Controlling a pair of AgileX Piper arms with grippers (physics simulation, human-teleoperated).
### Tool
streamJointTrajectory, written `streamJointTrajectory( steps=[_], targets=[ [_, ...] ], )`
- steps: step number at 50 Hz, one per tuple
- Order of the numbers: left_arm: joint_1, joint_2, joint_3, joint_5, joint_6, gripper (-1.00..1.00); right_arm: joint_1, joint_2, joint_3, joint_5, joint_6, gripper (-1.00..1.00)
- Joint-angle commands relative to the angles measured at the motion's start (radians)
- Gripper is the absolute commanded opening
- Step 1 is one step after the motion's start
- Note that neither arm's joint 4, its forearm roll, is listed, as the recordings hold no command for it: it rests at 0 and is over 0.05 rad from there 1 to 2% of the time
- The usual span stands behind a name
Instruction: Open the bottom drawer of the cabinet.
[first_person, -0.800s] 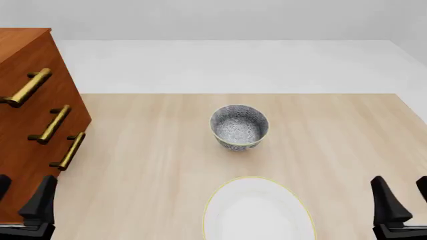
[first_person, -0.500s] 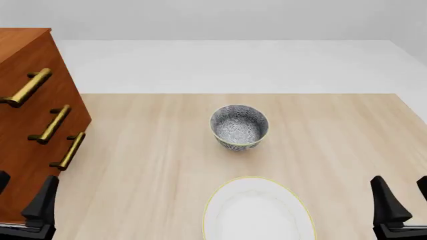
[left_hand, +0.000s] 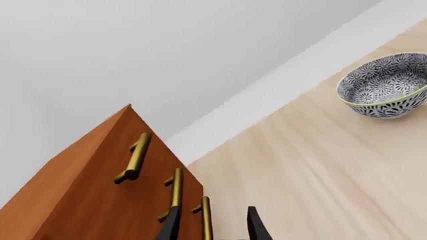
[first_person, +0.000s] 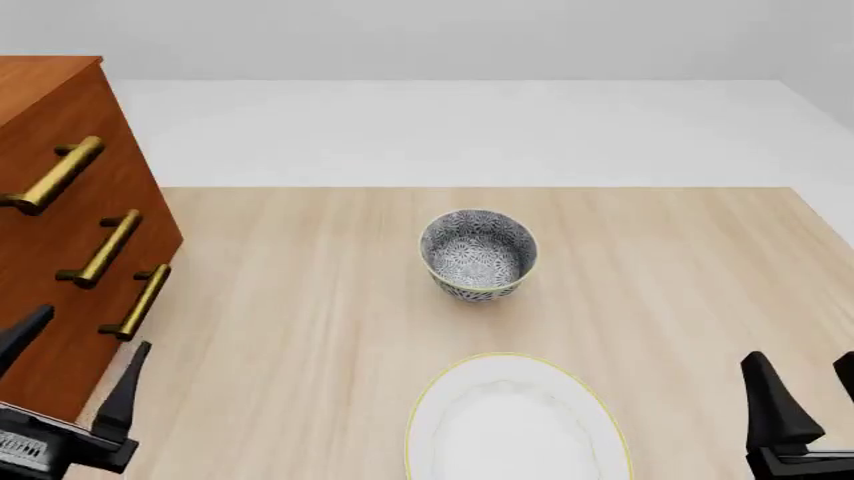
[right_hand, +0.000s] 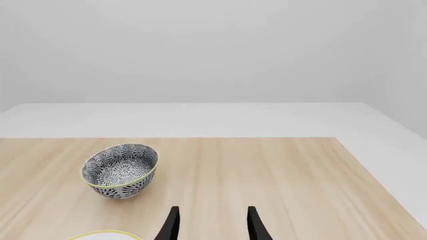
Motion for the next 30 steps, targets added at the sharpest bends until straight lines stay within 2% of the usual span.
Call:
streamJointTrajectory(
  steps=[1,3,6,7,18,22,23,25,30],
  targets=[
    [0.008,0.171,0.040,-0.157,0.207,1.00,0.000,0.000,0.001,-0.001,0.001,1.00],
    [0.008,0.227,0.056,-0.219,0.271,1.00,0.000,0.000,0.002,-0.002,-0.001,1.00],
    [0.024,0.261,0.054,-0.255,0.287,1.00,0.000,0.000,0.002,-0.002,0.001,1.00],
    [0.027,0.271,0.057,-0.287,0.318,1.00,0.000,-0.001,0.002,-0.001,-0.001,1.00],
    [0.033,0.491,0.057,-0.486,0.409,1.00,0.000,-0.003,0.001,0.002,0.001,1.00],
    [0.066,0.602,0.057,-0.598,0.475,1.00,0.000,-0.004,-0.002,0.006,0.001,1.00],
    [0.058,0.647,0.057,-0.659,0.498,1.00,0.000,-0.003,0.001,0.002,-0.001,1.00],
    [0.066,0.672,0.057,-0.671,0.490,1.00,0.000,-0.003,0.000,0.003,0.001,1.00],
    [0.062,0.835,0.057,-0.825,0.537,1.00,0.000,-0.003,0.000,0.003,0.000,1.00]
  ],
)
